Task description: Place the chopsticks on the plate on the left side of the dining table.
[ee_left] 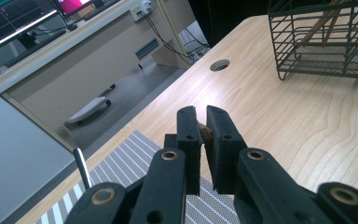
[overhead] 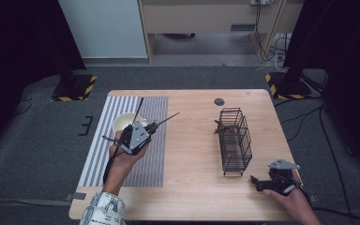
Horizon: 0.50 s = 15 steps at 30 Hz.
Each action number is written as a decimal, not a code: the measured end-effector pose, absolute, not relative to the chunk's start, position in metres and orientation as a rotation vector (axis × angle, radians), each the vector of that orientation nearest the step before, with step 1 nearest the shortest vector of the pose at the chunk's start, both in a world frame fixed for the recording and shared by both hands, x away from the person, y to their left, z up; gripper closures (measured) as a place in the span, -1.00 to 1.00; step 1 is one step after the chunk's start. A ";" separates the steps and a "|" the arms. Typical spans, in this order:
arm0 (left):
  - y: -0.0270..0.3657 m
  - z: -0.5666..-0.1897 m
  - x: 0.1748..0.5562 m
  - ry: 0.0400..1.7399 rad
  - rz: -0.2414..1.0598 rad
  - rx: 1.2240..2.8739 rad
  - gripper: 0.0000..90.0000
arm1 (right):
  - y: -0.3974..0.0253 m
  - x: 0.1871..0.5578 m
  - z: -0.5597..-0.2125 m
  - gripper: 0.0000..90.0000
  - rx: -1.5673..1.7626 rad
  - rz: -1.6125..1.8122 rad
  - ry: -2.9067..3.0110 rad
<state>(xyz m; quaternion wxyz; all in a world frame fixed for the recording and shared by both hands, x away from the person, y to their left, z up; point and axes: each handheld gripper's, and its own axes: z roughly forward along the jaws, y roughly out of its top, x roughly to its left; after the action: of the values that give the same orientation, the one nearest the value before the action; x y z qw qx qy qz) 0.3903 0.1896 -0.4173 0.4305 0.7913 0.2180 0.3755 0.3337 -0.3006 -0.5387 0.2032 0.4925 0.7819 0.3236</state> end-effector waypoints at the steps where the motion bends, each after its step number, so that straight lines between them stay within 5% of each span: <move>1: 0.191 -0.418 0.390 0.546 0.937 1.976 0.86 | -0.301 0.334 -0.539 -1.00 1.375 0.903 2.182; 15: 0.199 -0.423 0.388 0.565 0.935 1.976 0.86 | -0.301 0.334 -0.539 -1.00 1.374 0.903 2.182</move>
<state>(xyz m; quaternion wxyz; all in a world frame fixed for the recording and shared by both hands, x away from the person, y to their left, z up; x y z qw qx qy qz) 0.3875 0.1993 -0.4229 0.4278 0.7910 0.2262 0.3745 0.3336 -0.3006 -0.5387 0.2033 0.4925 0.7819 0.3235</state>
